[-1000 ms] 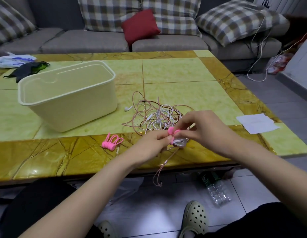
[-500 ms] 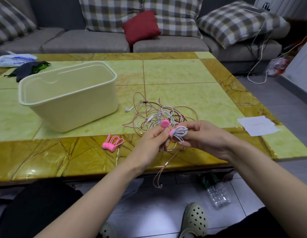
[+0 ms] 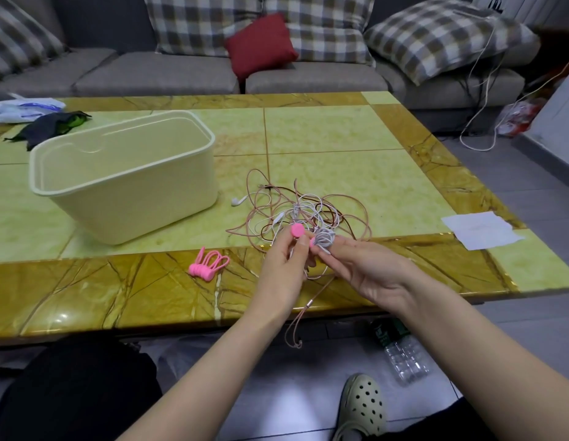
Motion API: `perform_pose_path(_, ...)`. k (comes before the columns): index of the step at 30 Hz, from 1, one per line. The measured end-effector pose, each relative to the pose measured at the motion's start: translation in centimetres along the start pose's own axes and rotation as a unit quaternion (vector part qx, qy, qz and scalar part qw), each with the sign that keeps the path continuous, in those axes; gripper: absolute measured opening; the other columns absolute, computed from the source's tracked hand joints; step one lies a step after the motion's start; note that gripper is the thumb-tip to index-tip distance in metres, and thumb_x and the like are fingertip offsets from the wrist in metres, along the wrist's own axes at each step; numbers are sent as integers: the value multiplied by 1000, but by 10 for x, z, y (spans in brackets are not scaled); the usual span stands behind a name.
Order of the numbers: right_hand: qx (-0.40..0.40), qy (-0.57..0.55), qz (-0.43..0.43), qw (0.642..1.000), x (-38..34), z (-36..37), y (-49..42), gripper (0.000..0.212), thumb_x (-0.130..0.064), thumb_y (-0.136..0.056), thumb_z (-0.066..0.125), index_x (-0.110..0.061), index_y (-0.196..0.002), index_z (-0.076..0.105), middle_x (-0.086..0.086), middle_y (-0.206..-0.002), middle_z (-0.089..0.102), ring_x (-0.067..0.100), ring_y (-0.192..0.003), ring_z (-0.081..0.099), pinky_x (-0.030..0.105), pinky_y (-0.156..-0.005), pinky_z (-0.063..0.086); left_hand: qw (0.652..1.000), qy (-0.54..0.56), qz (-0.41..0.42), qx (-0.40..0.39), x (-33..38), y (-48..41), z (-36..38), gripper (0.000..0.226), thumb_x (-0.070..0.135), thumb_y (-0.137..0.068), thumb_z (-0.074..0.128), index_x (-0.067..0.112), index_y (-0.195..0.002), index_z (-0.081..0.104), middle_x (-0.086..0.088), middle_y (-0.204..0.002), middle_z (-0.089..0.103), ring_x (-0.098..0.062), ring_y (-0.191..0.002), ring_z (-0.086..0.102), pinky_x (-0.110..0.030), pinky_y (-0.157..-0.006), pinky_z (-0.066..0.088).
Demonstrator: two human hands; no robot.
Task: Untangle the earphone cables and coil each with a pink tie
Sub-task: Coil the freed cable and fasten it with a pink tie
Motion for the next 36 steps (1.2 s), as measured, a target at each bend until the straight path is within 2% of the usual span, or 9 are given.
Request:
perform_pose_path(2, -1, -10, 1, 1000, -1, 2, 3, 23, 15, -89, 42, 7, -87, 63, 6, -75, 71, 6, -64, 69, 12, -61, 54, 1000, -6, 17, -22, 2, 2, 2, 21, 12, -99, 39, 20, -83, 50, 11, -65, 48, 3, -53, 44, -13, -50, 35)
perform_pose_path(8, 45, -63, 40, 996, -2, -5, 3, 13, 10, -91, 44, 8, -96, 56, 10, -62, 69, 11, -54, 68, 15, -49, 53, 996, 32, 28, -78, 6, 4, 3, 15, 6, -96, 45, 17, -88, 51, 11, -70, 52, 2, -56, 47, -11, -49, 36)
perform_pose_path(13, 40, -43, 73, 996, 1, -2, 6, 15, 4, -91, 46, 2, -84, 59, 10, -61, 66, 14, -50, 67, 19, -49, 55, 996, 33, 41, -66, 9, 0, -2, 16, 7, -94, 49, 19, -85, 54, 12, -72, 54, 2, -56, 46, -12, -47, 37)
perform_pose_path(17, 39, -73, 87, 993, 2, 2, 5, 20, 2, -91, 45, 3, -77, 58, 11, -60, 62, 14, -47, 65, 20, -48, 55, 994, 99, -7, -38, -1, 1, 0, 11, 12, -95, 49, 17, -86, 54, 9, -71, 55, -2, -52, 42, -11, -45, 34)
perform_pose_path(21, 29, -119, 123, 985, 8, -1, 4, 14, 0, -90, 47, 3, -82, 57, 11, -65, 60, 14, -46, 63, 20, -49, 55, 974, 214, -73, -25, -15, 1, 9, 6, 22, -86, 58, 21, -80, 60, -3, -79, 56, -13, -69, 43, -24, -63, 35)
perform_pose_path(24, 11, -171, 151, 974, 13, -3, 5, 18, 2, -87, 48, 8, -76, 62, 14, -74, 61, 17, -47, 63, 20, -48, 55, 950, 287, -125, -18, -20, 3, 18, 10, 18, -89, 55, 18, -80, 58, 0, -75, 58, -11, -70, 48, -25, -67, 39)
perform_pose_path(27, -6, -195, 164, 967, 15, -1, 8, 16, 4, -74, 51, 14, -71, 63, 17, -71, 65, 16, -47, 63, 19, -48, 54, 932, 317, -174, -35, -25, 5, 25, 14, 19, -93, 51, 18, -81, 57, 2, -73, 61, -6, -62, 58, -22, -63, 46)
perform_pose_path(32, 22, -156, 150, 976, 20, -12, 3, 17, 4, -89, 44, 10, -87, 60, 14, -76, 63, 13, -46, 63, 18, -48, 54, 943, 263, -198, -56, -36, 5, 23, 11, 22, -88, 56, 14, -84, 61, 0, -74, 60, -8, -62, 51, -19, -53, 44)
perform_pose_path(36, 56, -103, 98, 988, 21, -17, -3, 17, 5, -91, 46, 7, -84, 61, 12, -68, 61, 12, -46, 62, 18, -48, 55, 955, 226, -180, -63, -39, 2, 18, 11, 16, -93, 52, 13, -90, 62, -2, -78, 62, -12, -69, 53, -23, -63, 44)
Point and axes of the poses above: each hand's wrist, its own y-axis away from the middle knuckle, its own z-axis out of the palm, x = y × z, the point moved 7 cm from there along -y, towards the middle knuckle
